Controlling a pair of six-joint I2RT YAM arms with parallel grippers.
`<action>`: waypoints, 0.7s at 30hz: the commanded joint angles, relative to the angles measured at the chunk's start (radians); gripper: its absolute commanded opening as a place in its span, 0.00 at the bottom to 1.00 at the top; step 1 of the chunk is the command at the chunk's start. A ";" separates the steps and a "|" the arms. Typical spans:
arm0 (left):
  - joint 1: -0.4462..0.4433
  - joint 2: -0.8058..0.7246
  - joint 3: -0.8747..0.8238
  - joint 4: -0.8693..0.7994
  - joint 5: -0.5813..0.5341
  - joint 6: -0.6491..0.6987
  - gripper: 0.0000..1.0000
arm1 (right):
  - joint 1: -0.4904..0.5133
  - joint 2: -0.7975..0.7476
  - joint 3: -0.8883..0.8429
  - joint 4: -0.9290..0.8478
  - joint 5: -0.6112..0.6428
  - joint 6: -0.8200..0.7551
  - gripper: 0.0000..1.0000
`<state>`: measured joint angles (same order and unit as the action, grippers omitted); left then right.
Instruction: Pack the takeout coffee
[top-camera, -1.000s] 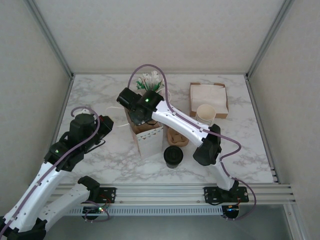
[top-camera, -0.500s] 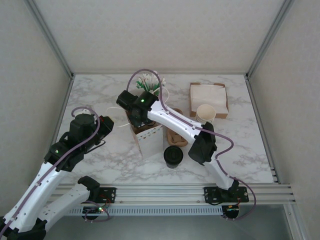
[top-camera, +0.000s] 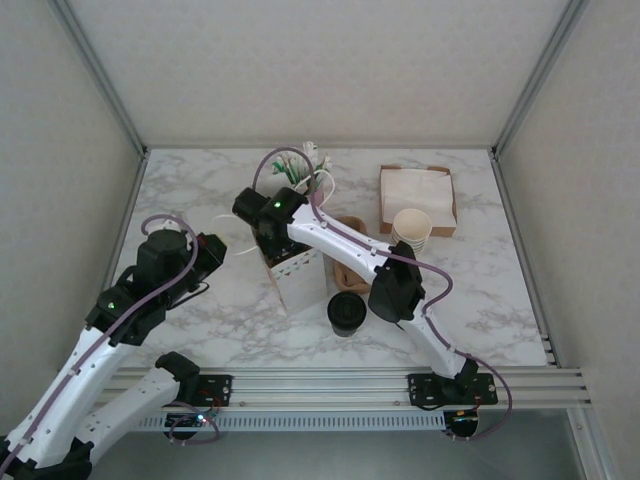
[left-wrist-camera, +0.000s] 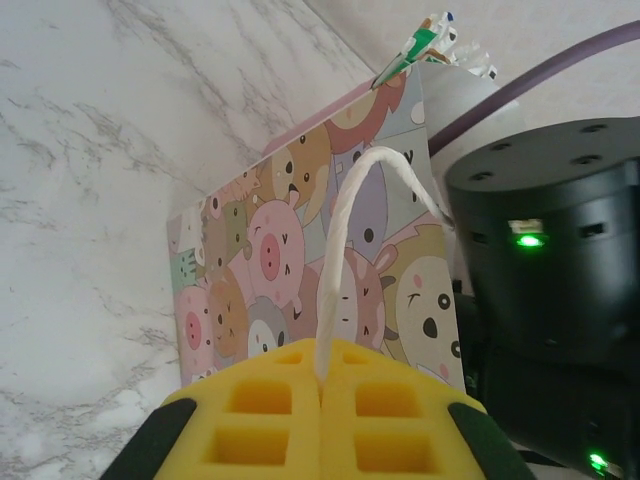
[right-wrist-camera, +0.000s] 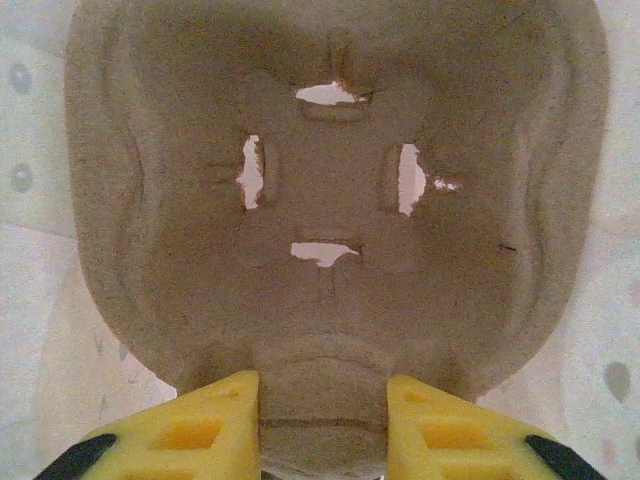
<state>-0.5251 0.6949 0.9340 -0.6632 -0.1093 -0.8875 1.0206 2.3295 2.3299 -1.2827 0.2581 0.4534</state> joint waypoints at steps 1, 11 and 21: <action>0.011 -0.023 0.023 -0.038 -0.018 0.022 0.00 | -0.012 0.016 -0.036 0.033 -0.023 0.010 0.32; 0.011 -0.029 0.027 -0.051 -0.027 0.021 0.00 | -0.014 -0.001 -0.115 0.095 -0.029 0.051 0.39; 0.010 -0.050 0.031 -0.057 -0.032 0.015 0.00 | -0.015 -0.038 -0.153 0.140 -0.016 0.061 0.45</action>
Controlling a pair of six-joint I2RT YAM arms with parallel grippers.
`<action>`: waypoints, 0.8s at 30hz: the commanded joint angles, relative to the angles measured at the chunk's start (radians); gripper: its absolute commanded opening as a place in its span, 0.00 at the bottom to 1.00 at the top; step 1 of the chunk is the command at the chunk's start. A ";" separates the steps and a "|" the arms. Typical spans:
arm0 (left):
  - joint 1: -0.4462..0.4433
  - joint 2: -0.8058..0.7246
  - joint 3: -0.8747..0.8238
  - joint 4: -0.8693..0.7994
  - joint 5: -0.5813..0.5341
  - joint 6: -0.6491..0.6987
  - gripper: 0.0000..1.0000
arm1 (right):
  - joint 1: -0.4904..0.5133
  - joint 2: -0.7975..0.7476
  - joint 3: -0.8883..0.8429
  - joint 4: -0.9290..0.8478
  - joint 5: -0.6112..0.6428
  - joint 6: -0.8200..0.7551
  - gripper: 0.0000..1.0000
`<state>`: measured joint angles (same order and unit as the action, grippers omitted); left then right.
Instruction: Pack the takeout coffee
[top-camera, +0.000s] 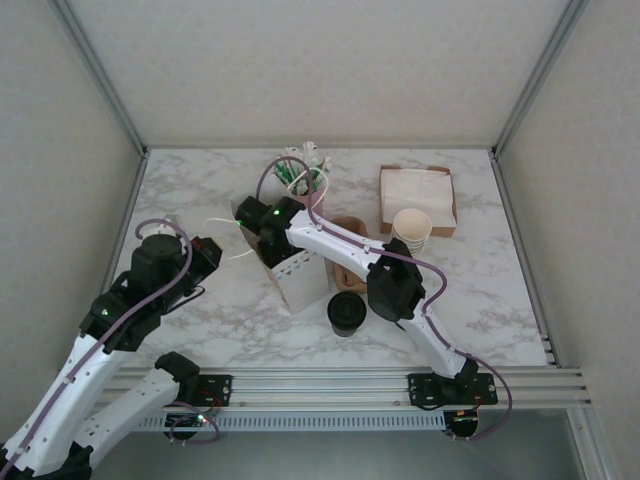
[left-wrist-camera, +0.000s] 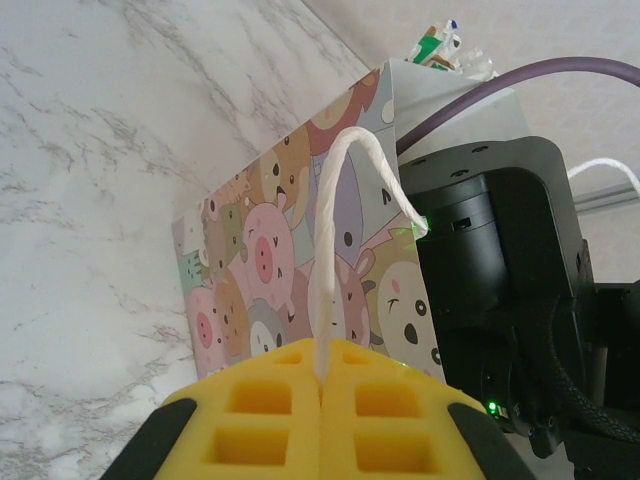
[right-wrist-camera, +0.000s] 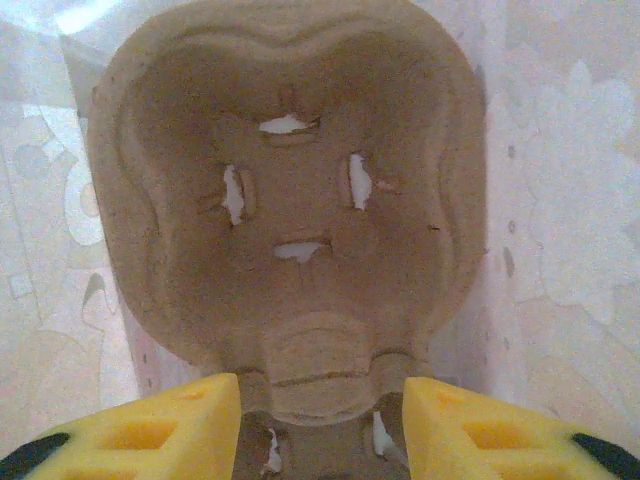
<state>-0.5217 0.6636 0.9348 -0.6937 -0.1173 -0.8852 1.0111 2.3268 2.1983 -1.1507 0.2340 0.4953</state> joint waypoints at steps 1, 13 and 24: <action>0.008 -0.023 0.030 -0.028 -0.025 0.012 0.00 | -0.006 -0.024 -0.023 0.006 0.005 0.020 0.44; 0.008 -0.035 0.042 -0.047 -0.032 0.020 0.00 | -0.006 0.068 -0.042 -0.009 -0.015 0.028 0.43; 0.006 -0.044 0.048 -0.058 -0.043 0.020 0.00 | -0.007 0.068 -0.050 0.005 -0.009 0.036 0.47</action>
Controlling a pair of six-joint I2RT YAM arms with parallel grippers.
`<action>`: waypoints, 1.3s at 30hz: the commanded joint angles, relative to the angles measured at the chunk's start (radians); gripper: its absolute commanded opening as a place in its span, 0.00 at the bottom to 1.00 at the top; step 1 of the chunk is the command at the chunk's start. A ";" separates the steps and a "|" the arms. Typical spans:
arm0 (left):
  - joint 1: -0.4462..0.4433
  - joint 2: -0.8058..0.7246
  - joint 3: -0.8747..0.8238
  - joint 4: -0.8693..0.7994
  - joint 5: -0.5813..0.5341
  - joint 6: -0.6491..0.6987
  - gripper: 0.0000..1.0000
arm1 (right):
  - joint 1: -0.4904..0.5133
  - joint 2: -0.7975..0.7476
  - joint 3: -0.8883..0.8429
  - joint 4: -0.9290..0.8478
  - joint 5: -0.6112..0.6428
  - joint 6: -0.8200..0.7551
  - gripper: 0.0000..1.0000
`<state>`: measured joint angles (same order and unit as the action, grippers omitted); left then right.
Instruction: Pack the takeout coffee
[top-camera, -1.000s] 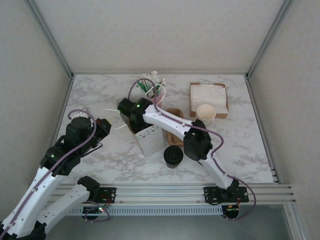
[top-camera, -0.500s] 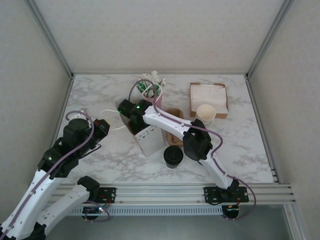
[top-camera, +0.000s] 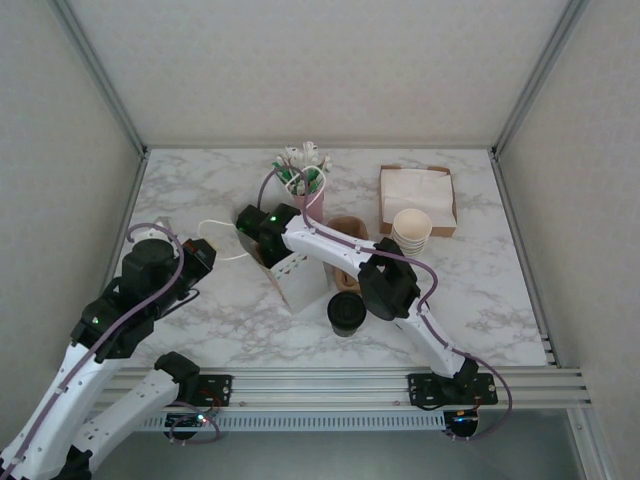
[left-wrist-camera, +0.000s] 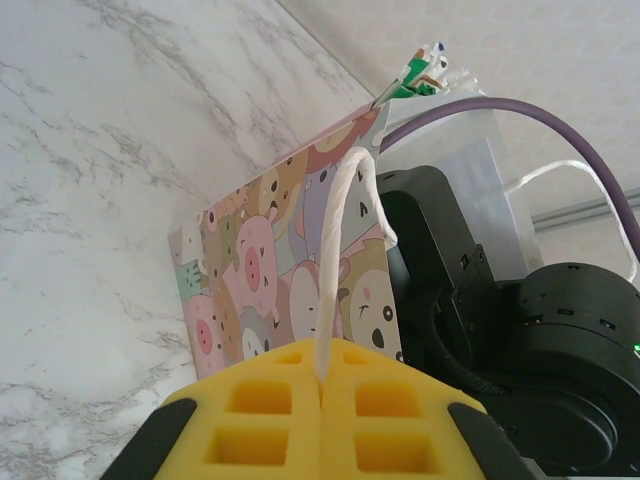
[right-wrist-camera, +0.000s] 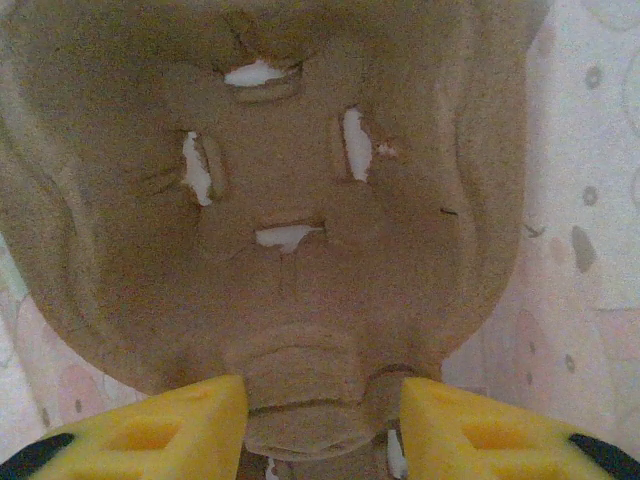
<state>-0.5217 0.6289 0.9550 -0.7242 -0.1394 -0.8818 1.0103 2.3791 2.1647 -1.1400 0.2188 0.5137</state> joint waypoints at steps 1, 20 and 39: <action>0.008 -0.009 0.028 -0.030 -0.025 0.016 0.00 | -0.007 0.006 -0.016 -0.003 0.005 0.017 0.48; 0.008 0.002 0.028 -0.043 -0.035 0.013 0.00 | 0.010 -0.229 0.075 0.013 -0.064 0.010 0.79; 0.008 0.024 0.008 -0.014 -0.017 0.009 0.02 | 0.055 -0.609 0.084 -0.057 0.099 -0.113 0.90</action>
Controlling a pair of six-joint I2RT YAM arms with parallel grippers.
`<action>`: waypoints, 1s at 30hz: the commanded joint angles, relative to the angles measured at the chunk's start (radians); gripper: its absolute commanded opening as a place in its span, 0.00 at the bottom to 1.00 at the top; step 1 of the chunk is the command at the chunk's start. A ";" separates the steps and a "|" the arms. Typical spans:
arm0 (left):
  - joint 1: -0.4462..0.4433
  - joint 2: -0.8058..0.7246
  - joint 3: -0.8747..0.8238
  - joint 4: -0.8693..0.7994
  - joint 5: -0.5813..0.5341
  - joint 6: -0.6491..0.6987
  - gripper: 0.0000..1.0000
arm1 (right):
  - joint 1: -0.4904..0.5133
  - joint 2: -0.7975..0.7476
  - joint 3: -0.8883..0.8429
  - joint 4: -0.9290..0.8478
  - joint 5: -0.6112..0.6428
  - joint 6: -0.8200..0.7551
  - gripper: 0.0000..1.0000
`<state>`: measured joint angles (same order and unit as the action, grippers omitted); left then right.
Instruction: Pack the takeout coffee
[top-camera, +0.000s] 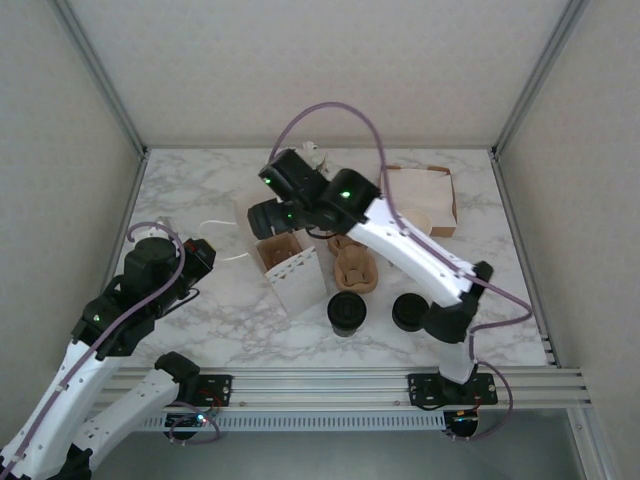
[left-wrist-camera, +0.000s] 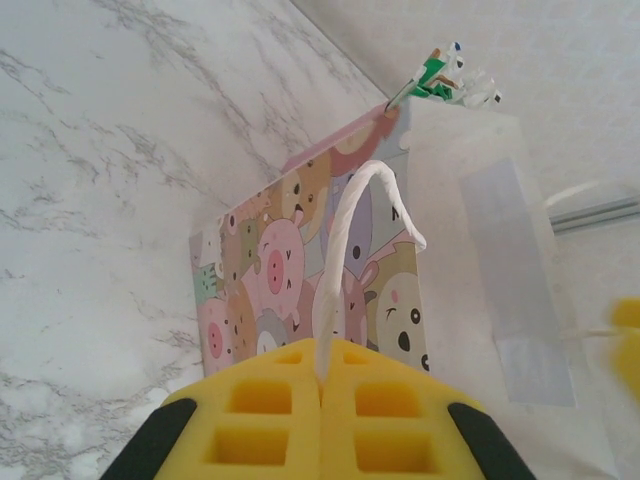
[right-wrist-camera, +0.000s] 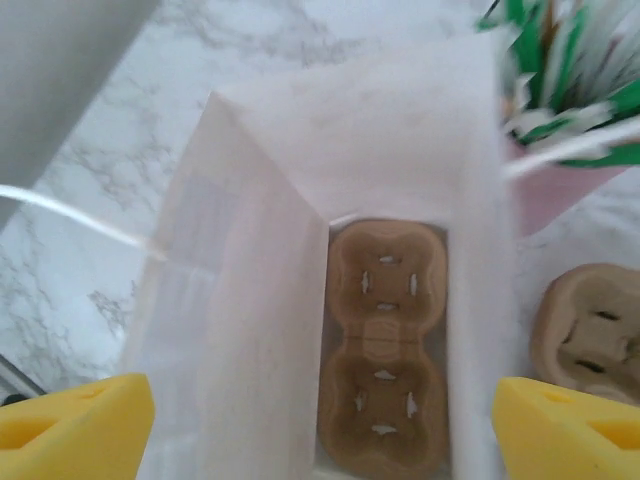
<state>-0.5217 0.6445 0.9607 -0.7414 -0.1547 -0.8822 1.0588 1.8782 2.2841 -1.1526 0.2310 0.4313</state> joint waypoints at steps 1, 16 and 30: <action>0.008 0.011 0.004 0.001 0.000 0.009 0.02 | 0.008 -0.142 -0.063 -0.042 0.097 -0.029 0.90; 0.008 0.038 -0.007 0.051 0.017 0.007 0.01 | 0.067 -0.563 -0.729 -0.049 0.105 0.313 0.90; 0.007 0.072 -0.005 0.049 0.026 0.001 0.01 | 0.221 -0.482 -1.026 0.044 0.113 0.589 0.79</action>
<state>-0.5217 0.7166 0.9604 -0.7074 -0.1448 -0.8825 1.2552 1.3731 1.2835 -1.1339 0.3214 0.9390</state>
